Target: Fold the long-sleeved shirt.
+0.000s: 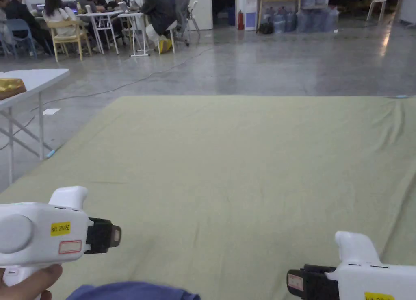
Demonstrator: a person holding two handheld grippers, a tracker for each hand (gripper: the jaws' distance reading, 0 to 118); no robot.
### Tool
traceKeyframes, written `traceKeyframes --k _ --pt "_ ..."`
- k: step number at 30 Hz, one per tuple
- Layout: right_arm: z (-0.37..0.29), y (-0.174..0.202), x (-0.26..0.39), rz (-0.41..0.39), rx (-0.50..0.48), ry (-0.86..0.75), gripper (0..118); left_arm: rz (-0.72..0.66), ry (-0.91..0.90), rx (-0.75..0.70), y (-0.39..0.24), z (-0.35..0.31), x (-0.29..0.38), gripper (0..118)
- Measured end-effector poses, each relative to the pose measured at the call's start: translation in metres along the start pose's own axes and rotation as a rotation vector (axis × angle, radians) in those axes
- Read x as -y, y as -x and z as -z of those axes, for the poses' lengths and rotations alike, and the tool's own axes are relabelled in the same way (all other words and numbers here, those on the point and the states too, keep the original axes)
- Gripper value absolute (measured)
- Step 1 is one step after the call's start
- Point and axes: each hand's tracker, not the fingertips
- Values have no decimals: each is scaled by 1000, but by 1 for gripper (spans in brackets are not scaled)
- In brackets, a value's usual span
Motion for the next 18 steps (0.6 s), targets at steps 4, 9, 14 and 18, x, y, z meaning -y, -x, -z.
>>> traceKeyframes --k 4,9,14,18 --pt "-64 8 -48 -96 164 -260 0 159 -304 15 -125 -73 -43 0" --pt "-143 25 -97 -181 345 -599 0 156 -610 -29 -199 -120 -77 0" --pt "-194 43 -116 -257 501 -786 0 99 -796 -45 -236 -127 -77 0" --pt "-211 45 -104 -268 535 -842 0 114 -791 -45 -261 -127 -68 0"
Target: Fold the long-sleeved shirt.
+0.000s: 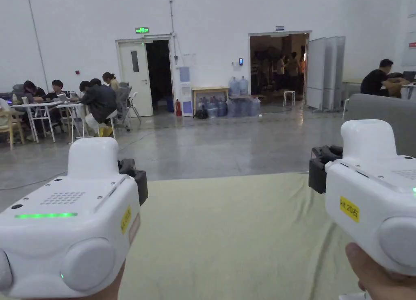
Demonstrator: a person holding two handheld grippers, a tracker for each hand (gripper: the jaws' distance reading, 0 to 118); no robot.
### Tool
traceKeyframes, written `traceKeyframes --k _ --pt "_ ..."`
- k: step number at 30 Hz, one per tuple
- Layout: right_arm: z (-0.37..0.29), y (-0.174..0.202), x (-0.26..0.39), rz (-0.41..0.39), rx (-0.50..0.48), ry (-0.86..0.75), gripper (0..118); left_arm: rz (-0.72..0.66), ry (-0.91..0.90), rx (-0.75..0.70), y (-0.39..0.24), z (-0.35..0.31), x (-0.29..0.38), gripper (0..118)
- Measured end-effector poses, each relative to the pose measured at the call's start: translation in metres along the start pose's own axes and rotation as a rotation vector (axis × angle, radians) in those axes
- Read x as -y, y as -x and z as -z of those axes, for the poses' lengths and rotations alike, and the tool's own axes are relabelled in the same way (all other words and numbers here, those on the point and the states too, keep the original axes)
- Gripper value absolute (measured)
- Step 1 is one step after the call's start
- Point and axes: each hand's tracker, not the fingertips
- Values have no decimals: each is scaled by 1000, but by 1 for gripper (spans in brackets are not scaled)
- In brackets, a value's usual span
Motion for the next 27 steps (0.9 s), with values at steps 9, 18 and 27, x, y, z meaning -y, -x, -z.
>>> traceKeyframes --k 9,18,27 --pt "-19 -10 7 -19 -24 2 70 14 -11 47 -25 -22 -2 105" --pt "-22 -15 -9 54 -56 51 118 13 -65 39 -31 -43 -6 118" --pt "-22 -7 -3 88 -68 95 118 10 -44 48 -25 -47 -8 118"
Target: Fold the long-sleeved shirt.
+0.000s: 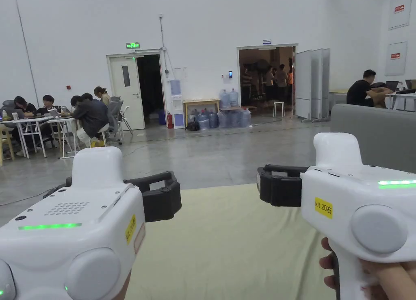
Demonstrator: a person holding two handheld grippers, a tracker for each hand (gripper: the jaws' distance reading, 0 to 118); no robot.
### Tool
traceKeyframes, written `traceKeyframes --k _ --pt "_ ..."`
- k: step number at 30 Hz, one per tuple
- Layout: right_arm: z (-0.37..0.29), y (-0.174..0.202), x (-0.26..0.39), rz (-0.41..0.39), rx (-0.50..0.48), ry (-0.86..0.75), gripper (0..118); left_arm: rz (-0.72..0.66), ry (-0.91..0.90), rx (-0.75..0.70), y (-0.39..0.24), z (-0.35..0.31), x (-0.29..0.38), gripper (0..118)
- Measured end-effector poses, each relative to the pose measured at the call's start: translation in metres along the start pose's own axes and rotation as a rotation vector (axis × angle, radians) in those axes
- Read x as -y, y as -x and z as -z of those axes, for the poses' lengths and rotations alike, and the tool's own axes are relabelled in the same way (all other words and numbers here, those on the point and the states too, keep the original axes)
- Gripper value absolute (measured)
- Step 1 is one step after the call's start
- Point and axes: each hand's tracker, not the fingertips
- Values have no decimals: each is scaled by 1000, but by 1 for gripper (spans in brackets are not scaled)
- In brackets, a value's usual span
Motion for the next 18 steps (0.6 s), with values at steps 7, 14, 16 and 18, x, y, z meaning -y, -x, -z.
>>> traceKeyframes --k 7,14,16,18 --pt "-5 12 0 -71 45 -16 118 -13 -22 -1 -1 -9 -3 118" --pt "-4 21 2 -79 12 -3 118 -16 -27 0 2 -9 -6 118" --pt "-3 23 3 -85 15 -5 118 -12 -21 1 3 -8 -5 118" --pt "-3 23 3 -83 14 -7 118 -19 -15 3 3 -8 -4 118"
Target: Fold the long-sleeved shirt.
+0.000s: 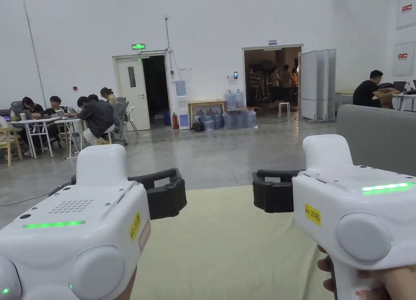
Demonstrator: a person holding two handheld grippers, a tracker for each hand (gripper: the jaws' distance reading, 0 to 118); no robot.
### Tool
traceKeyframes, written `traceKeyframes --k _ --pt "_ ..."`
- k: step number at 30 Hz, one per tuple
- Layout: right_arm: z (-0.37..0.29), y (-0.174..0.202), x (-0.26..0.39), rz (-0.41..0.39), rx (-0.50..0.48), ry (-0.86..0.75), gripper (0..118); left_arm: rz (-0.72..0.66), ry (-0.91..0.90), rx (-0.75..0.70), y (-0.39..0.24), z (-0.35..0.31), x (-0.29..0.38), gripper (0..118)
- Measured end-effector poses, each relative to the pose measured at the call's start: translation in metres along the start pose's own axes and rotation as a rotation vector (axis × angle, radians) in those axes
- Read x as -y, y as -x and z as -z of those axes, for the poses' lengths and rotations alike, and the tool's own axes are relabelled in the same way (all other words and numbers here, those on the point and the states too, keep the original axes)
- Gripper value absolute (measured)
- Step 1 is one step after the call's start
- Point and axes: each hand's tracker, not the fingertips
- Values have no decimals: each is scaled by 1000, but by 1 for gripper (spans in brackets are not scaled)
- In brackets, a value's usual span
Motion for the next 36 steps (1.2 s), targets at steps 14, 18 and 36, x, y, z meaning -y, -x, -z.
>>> traceKeyframes --k 14,18,36 --pt "2 -4 0 28 13 8 118 -13 2 8 0 2 0 118" --pt "1 -4 0 30 1 8 118 -17 9 12 1 3 1 118" --pt "2 1 1 32 2 8 118 -14 29 11 5 6 2 118"
